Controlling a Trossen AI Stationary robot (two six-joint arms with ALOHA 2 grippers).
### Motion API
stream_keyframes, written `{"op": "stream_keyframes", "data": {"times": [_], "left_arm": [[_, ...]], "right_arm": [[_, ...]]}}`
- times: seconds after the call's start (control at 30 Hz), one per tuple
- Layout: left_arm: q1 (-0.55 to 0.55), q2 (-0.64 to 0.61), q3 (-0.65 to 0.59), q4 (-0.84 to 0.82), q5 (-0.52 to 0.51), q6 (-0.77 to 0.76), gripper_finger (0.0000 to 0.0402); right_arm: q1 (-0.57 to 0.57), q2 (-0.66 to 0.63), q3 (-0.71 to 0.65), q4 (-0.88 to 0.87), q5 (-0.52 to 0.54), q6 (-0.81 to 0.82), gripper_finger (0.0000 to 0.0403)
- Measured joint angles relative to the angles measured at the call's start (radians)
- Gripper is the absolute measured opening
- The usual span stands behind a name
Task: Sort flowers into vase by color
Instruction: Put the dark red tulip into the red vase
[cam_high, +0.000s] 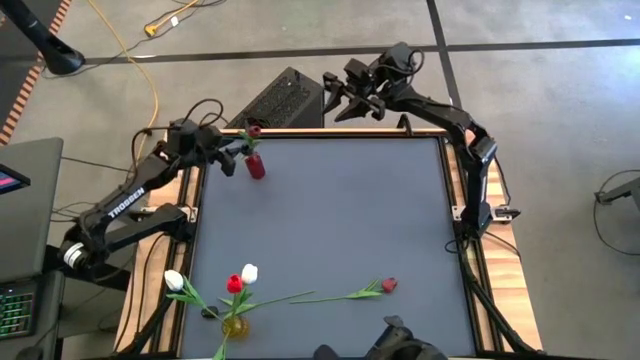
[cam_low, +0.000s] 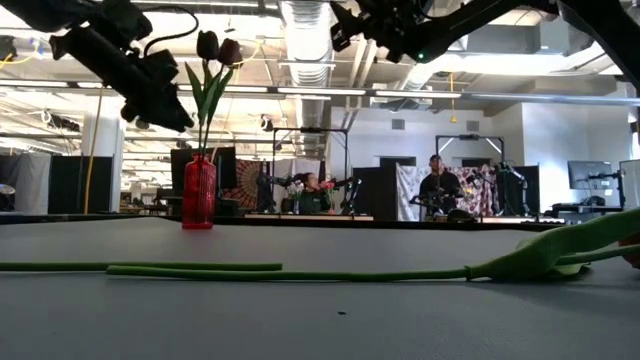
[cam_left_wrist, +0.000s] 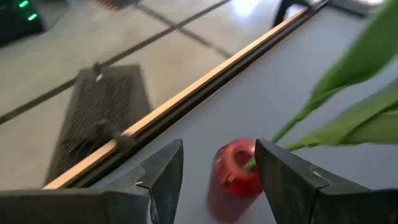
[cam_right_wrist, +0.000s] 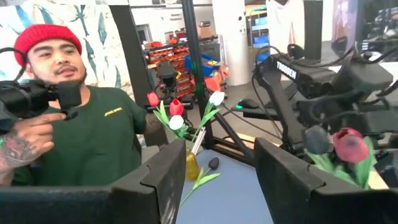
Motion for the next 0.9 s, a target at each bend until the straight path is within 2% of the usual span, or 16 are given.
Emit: {"op": "stream_keyframes", "data": {"times": [0.13,0.4,0.63,0.9], "left_arm": [[0.000,0.007,0.017,-0.054,-0.062,-0.011,0.0188],[0.000,0.006,0.018,-0.053,-0.070,-0.060,0.0187],[0.000,0.006,0.018,-0.051,-0.070,-0.060,0.0187],[0.000,0.006,0.018,-0.064,-0.090,-0.054,0.0187]], "right_arm": [[-0.009,-0.025,0.000,0.005,0.000,-0.030,0.0214],[0.021,-0.042,0.000,0.012,0.014,-0.053,0.0202],[0.110,-0.050,0.000,0.006,0.005,-0.014,0.0171],[0.272,-0.053,0.000,-0.018,0.036,0.007,0.0154]]}}
